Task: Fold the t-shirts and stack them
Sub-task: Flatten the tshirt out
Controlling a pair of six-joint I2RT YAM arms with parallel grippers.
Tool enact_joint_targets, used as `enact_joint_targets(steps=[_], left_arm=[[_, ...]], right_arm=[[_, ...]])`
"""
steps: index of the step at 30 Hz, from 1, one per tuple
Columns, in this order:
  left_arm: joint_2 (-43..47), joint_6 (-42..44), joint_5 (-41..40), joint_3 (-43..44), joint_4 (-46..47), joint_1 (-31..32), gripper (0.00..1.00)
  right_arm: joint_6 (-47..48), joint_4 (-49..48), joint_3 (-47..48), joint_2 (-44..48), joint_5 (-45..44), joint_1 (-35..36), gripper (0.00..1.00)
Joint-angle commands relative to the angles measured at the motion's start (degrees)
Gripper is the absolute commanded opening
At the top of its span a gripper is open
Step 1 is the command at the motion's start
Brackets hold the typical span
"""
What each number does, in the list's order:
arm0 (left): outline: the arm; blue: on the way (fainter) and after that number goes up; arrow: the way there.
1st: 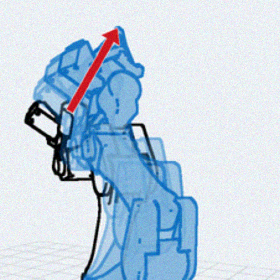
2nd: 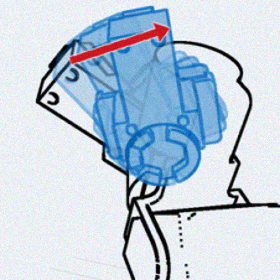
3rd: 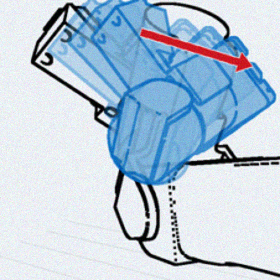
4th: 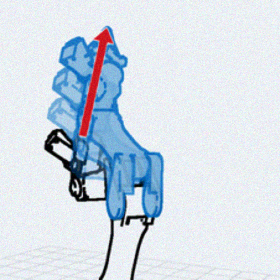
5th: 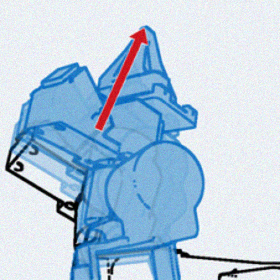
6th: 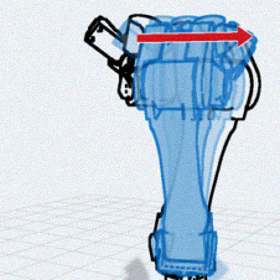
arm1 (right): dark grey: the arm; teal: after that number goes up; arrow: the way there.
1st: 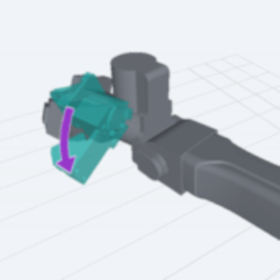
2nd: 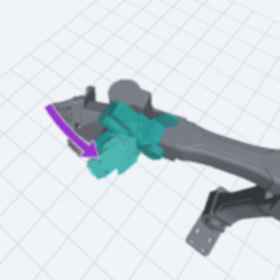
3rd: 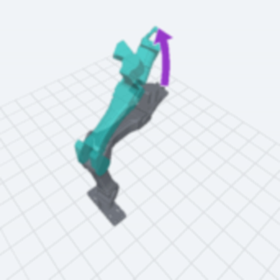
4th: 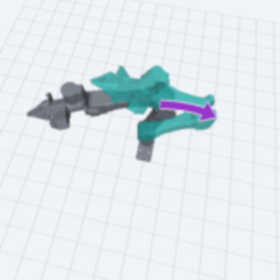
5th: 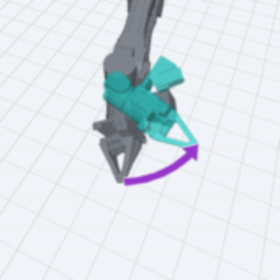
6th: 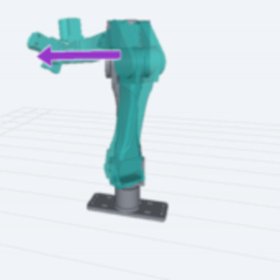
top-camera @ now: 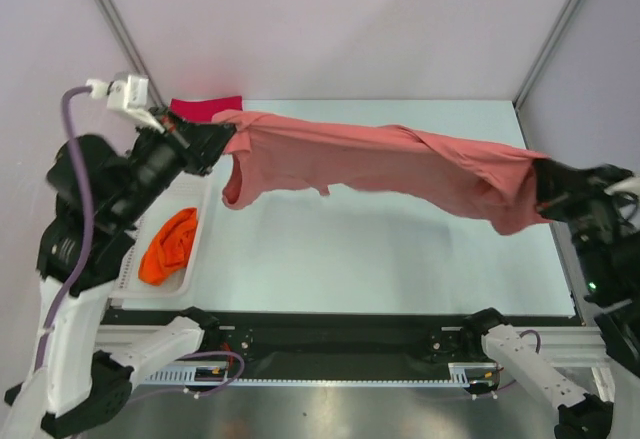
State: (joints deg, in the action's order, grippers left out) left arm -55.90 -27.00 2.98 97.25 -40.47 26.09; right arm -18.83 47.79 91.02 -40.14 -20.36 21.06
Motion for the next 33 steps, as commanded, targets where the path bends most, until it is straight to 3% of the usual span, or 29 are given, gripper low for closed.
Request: enact_joint_targets(steps=[1, 7, 9, 12, 15, 18, 23, 29, 33], left_arm=[[4.4, -0.3, 5.0, -2.9, 8.7, -0.6, 0.0], [3.3, -1.5, 2.6, -1.7, 6.8, -0.7, 0.0], [0.8, -2.1, -2.3, 0.8, 4.4, -0.7, 0.0], [-9.2, -2.6, -8.6, 7.5, -4.4, -2.4, 0.0], [-21.7, -1.6, -1.5, 12.1, -9.5, -7.6, 0.0], [-32.5, -0.5, 3.9, 14.5, -9.5, -10.4, 0.0], [-44.8, 5.3, 3.3, 14.4, -3.5, -11.1, 0.0], [-59.7, 6.7, 5.0, 18.4, 0.9, -14.6, 0.0], [-66.8, 7.2, 5.8, 25.2, 1.1, -16.3, 0.0]], right_arm=[[2.3, -3.6, 3.0, 1.6, -6.2, -0.5, 0.0], [1.1, -3.8, 2.4, -2.7, -10.8, -0.1, 0.0], [1.3, -3.2, 1.8, -7.0, -12.0, 0.2, 0.0], [2.0, -2.6, 0.7, -13.7, -13.4, -0.4, 0.0], [2.0, -2.6, 0.2, -20.6, -11.6, -3.6, 0.0], [1.5, -7.9, -4.6, -24.2, -8.8, -6.7, 0.0], [1.4, -12.6, -8.7, -35.5, -8.3, -6.9, 0.0], [1.2, -13.4, -1.8, -53.7, -8.8, -9.3, 0.0], [-2.0, -8.5, 10.5, -64.7, -7.2, -11.7, 0.0]])
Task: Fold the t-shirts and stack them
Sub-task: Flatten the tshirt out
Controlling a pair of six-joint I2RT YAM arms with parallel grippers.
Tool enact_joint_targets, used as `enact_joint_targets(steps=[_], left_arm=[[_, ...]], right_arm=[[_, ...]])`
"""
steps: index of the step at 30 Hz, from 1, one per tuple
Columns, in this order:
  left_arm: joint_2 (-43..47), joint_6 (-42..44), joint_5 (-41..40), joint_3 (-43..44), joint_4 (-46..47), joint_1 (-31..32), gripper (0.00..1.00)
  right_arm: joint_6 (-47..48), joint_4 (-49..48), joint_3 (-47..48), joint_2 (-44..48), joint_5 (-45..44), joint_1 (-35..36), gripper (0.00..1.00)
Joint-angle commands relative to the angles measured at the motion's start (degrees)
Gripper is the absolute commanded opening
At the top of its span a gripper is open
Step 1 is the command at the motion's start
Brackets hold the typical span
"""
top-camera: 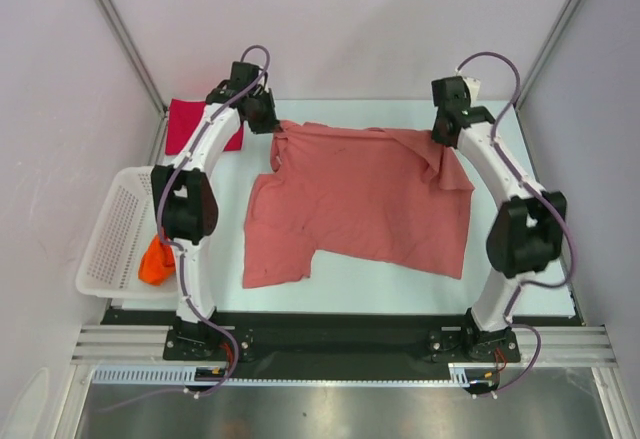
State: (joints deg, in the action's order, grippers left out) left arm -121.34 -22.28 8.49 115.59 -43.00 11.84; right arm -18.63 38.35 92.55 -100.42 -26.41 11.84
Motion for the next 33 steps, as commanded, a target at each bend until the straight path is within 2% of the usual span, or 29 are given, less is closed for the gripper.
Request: enact_joint_targets(steps=[1, 8, 9, 10, 13, 14, 17, 18, 19, 20, 23, 25, 26, 28, 29, 31, 33], left_arm=[[-3.4, 2.5, 0.7, 8.1, 4.0, -2.2, 0.0], [-10.9, 1.3, 3.9, 15.7, 4.5, -2.3, 0.02], [-11.4, 1.1, 3.6, 16.2, 4.6, -2.3, 0.06], [-11.6, 0.9, 3.6, 16.2, 4.5, -2.3, 0.23], [-10.6, 1.0, 2.9, 15.5, 3.3, -2.2, 0.39], [-9.7, 0.8, 1.7, 15.1, 2.8, -2.1, 0.44], [-4.2, 0.9, -2.3, 11.8, 0.6, -2.0, 0.56], [-0.2, 1.5, -3.6, 8.8, 0.1, -1.8, 0.61], [1.9, 2.0, -4.5, 6.9, -0.2, -1.8, 0.62], [4.0, 2.2, -6.1, 5.0, -0.5, -1.7, 0.62], [14.0, 1.8, -7.8, -7.1, -0.9, -0.8, 0.61], [21.8, 0.4, -8.8, -12.7, -1.4, 0.4, 0.59], [24.3, -0.4, -11.4, -18.6, -1.4, 1.9, 0.57], [32.0, -4.0, -13.4, -24.6, -2.7, 3.8, 0.54], [34.1, -5.8, -14.5, -30.0, -3.6, 6.0, 0.54], [38.8, -11.8, -18.2, -35.4, -6.7, 8.6, 0.53], [44.8, -17.8, -20.8, -43.2, -9.4, 12.4, 0.54]], right_arm=[[-2.3, 1.2, 10.9, -6.4, -0.8, -2.7, 0.0], [-2.1, 2.3, 23.1, -19.5, 1.3, -4.3, 0.0], [-1.8, 2.1, 24.2, -20.9, 1.5, -4.5, 0.0], [-1.6, 2.1, 25.4, -23.2, 1.7, -4.5, 0.0], [0.5, 3.4, 29.3, -25.8, 3.6, -4.5, 0.12], [1.0, 5.3, 30.0, -25.7, 3.5, -4.5, 0.33], [-1.7, 12.0, 32.8, -25.4, 2.8, -4.9, 0.74], [-1.8, 14.1, 33.6, -25.2, 2.8, -4.9, 0.83], [-1.5, 15.9, 33.9, -24.8, 3.2, -4.8, 0.88], [-1.1, 19.4, 34.2, -23.4, 4.6, -4.8, 0.99], [-1.3, 23.1, 29.5, -17.3, 5.6, -4.9, 1.0], [-3.8, 23.1, 20.0, -12.3, 5.0, -4.9, 1.0], [-4.0, 22.4, 16.6, -10.0, 6.8, -4.9, 1.0], [-6.3, 21.6, 6.2, -2.5, 8.9, -4.9, 1.0], [-6.7, 20.0, 2.1, 0.5, 10.8, -4.9, 1.0], [-7.6, 18.3, -7.8, 8.5, 15.5, -4.8, 1.0], [-9.4, 15.9, -13.1, 16.5, 17.6, -4.3, 1.0]])
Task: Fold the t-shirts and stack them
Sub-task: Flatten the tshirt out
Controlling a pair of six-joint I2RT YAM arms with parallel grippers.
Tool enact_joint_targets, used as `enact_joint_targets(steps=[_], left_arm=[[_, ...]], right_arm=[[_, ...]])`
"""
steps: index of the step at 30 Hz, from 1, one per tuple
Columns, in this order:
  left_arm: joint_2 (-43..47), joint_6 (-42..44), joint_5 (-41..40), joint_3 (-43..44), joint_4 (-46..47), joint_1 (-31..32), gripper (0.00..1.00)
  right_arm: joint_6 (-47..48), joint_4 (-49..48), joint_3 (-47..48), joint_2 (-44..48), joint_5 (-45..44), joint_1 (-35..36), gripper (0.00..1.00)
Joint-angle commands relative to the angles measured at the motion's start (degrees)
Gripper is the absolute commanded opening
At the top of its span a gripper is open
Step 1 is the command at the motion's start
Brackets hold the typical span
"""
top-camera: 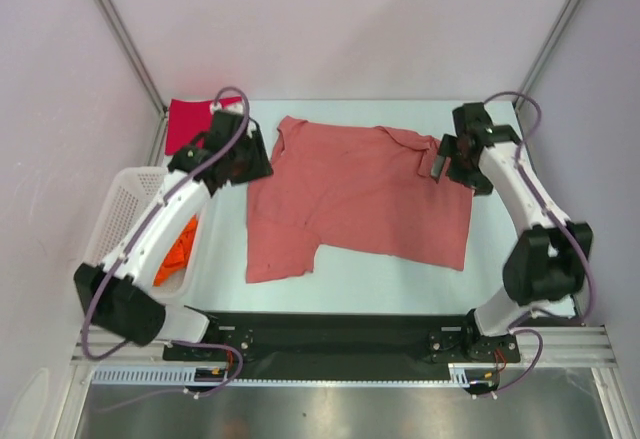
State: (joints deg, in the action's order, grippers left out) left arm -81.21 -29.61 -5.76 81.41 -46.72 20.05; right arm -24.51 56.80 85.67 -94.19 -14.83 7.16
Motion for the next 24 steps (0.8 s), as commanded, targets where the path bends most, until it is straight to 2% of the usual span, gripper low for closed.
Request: enact_joint_targets(steps=[1, 2, 6, 10, 13, 17, 24], left_arm=[[6.4, -12.7, -7.2, -11.5, -6.5, 5.2, 0.54], [8.3, -14.8, -7.4, -13.8, -7.4, 6.0, 0.54], [17.3, -23.4, -7.2, -26.4, -9.9, 7.3, 0.53], [21.5, -26.2, -6.7, -35.2, -8.7, 7.4, 0.5], [21.9, -27.4, -4.9, -39.8, -5.4, 7.4, 0.45], [19.5, -27.3, -5.5, -44.1, -0.8, 7.4, 0.46], [13.8, -25.4, -6.5, -46.4, 5.0, 7.4, 0.45]], right_arm=[[-3.9, -3.5, -8.9, 12.6, 6.5, 0.7, 1.0], [-4.2, -5.0, -12.4, 14.7, 7.5, 1.1, 1.0], [-4.1, -5.4, -16.2, 21.3, 9.6, 1.9, 1.0], [-4.2, -3.5, -17.6, 23.8, 12.4, 2.2, 1.0], [-5.4, -2.6, -19.3, 26.3, 14.3, 2.2, 1.0], [-5.8, -2.5, -22.4, 30.1, 16.8, 2.3, 1.0], [-5.2, -0.1, -24.7, 34.2, 16.7, 2.3, 1.0]])
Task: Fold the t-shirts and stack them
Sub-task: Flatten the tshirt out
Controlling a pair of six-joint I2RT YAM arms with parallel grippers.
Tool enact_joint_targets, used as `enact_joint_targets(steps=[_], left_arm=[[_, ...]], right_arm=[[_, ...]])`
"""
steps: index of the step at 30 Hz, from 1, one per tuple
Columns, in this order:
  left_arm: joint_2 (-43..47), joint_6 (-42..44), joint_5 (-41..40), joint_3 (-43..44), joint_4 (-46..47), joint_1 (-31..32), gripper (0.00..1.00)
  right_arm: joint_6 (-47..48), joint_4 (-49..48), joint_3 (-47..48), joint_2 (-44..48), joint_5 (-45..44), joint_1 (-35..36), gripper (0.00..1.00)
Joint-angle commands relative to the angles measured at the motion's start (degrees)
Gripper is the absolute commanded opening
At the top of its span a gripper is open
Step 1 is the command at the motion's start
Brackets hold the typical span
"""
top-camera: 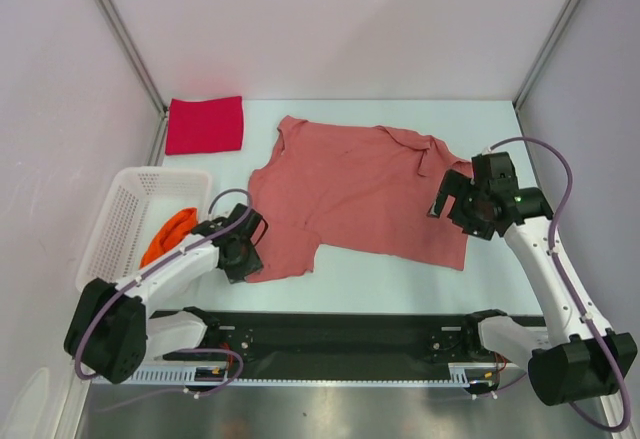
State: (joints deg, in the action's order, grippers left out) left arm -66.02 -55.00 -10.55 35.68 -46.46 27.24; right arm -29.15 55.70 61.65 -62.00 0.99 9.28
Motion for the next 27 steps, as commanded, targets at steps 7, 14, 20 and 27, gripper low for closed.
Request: enact_joint_targets(steps=[7, 14, 20, 27], left_arm=[[-3.2, -2.2, -1.8, -3.6, 5.6, 0.2, 0.43], [-5.1, -1.6, -1.1, -6.4, 9.2, 0.1, 0.39], [-8.1, 3.1, -0.8, -4.2, 10.5, 0.1, 0.04], [-4.6, 10.8, 3.0, 3.8, 9.3, 0.1, 0.0]], right_arm=[[-0.3, 2.6, -0.1, 2.2, -0.2, 0.0, 1.0], [-4.9, 3.1, -2.3, 2.0, 0.5, -0.8, 1.0], [-13.6, 4.2, -8.7, 3.2, 1.6, -3.4, 0.99], [-22.0, 9.8, -14.6, 4.3, -3.5, -8.2, 0.8]])
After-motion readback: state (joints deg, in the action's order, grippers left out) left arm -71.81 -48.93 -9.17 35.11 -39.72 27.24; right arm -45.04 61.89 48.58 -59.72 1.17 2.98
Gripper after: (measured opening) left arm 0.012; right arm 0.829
